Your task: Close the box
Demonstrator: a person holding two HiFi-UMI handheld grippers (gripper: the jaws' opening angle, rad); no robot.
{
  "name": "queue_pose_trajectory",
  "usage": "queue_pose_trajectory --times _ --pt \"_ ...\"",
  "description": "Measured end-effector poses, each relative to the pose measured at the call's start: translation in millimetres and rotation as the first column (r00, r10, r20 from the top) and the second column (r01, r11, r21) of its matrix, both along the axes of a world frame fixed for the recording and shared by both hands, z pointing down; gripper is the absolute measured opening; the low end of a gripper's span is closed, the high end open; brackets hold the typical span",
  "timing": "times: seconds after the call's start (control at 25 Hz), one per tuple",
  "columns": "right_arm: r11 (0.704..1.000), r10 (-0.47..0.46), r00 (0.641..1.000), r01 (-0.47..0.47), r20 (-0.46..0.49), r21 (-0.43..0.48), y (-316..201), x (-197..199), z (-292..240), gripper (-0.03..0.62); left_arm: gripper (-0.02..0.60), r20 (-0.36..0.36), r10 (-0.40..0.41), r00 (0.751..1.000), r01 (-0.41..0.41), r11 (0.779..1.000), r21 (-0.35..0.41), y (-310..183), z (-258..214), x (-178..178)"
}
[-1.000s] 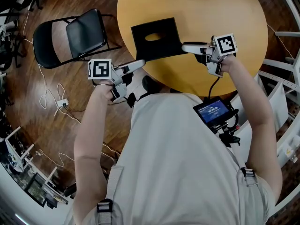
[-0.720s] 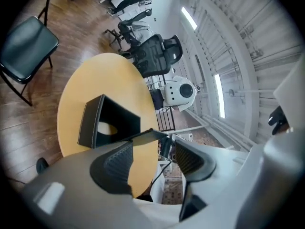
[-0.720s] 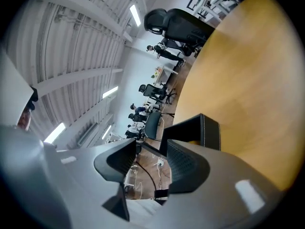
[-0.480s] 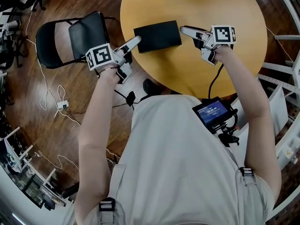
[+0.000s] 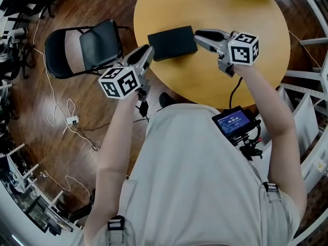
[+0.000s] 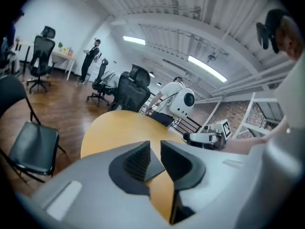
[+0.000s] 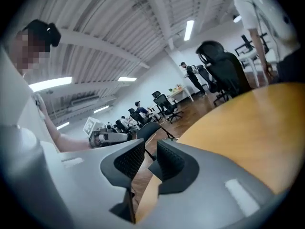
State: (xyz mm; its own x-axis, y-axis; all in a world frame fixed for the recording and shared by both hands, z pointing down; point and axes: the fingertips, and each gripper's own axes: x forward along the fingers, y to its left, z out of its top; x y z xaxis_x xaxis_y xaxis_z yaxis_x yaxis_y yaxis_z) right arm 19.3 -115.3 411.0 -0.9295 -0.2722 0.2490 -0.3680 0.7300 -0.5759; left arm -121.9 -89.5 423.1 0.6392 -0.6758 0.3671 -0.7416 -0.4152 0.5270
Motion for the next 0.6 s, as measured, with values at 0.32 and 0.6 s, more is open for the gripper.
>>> queue_pose_trajectory --times 0.32,0.6 --pt "0.969 -0.082 0.996 0.090 -0.045 0.229 34 -20 -15 0.000 0.000 0.062 0.083 0.995 -0.094 0.977 0.189 14 -28 35" --pt "0.945 -0.107 0.993 0.115 -0.044 0.307 46 -28 -22 0.000 0.000 0.128 0.087 0.988 -0.113 0.971 0.210 13 -29 42"
